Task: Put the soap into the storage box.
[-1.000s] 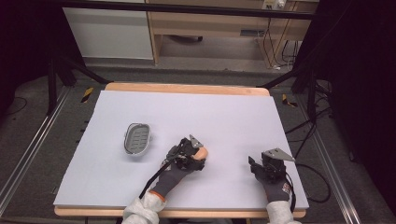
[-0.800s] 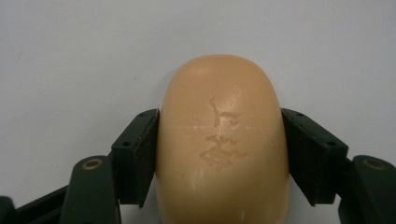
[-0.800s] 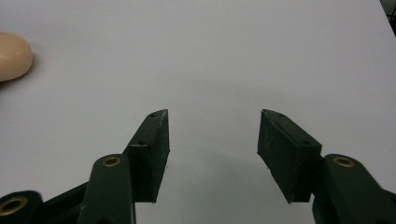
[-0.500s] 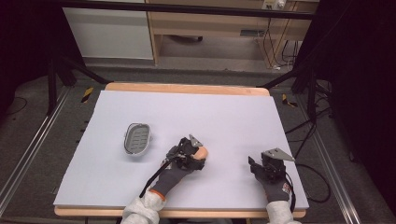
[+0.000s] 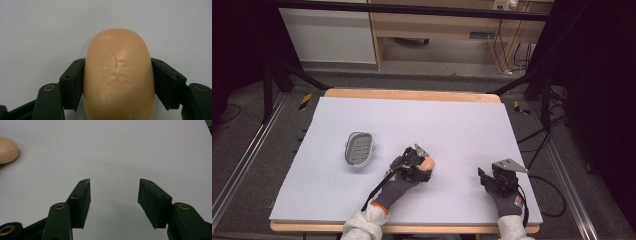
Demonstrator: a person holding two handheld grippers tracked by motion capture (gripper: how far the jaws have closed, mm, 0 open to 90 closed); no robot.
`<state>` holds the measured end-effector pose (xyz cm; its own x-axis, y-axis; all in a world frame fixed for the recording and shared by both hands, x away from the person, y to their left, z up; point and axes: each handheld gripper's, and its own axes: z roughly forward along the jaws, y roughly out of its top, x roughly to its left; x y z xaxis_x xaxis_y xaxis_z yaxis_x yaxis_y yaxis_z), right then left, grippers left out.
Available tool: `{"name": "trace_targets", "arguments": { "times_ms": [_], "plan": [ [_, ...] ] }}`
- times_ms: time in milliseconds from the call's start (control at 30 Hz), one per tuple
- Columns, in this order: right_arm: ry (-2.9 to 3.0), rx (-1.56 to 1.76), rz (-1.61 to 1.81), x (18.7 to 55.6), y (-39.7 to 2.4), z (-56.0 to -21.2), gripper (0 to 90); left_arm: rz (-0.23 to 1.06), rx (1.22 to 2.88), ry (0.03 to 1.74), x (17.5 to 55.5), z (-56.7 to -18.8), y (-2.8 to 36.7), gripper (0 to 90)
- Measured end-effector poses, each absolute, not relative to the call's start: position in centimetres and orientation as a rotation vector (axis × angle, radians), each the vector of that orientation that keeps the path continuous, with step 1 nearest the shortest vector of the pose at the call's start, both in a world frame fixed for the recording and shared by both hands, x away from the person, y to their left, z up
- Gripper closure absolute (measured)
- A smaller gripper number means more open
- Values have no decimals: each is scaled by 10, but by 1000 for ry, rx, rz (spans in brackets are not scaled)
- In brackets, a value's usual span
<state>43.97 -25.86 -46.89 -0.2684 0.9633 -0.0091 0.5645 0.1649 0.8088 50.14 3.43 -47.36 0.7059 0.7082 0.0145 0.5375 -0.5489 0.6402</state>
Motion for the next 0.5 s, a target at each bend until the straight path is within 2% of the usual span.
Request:
{"name": "trace_targets", "arguments": {
  "times_ms": [500],
  "plan": [
    [1914,1450,961,440,-258,-470,436,378,2283,970,501,-473,33,319]
  ]
}}
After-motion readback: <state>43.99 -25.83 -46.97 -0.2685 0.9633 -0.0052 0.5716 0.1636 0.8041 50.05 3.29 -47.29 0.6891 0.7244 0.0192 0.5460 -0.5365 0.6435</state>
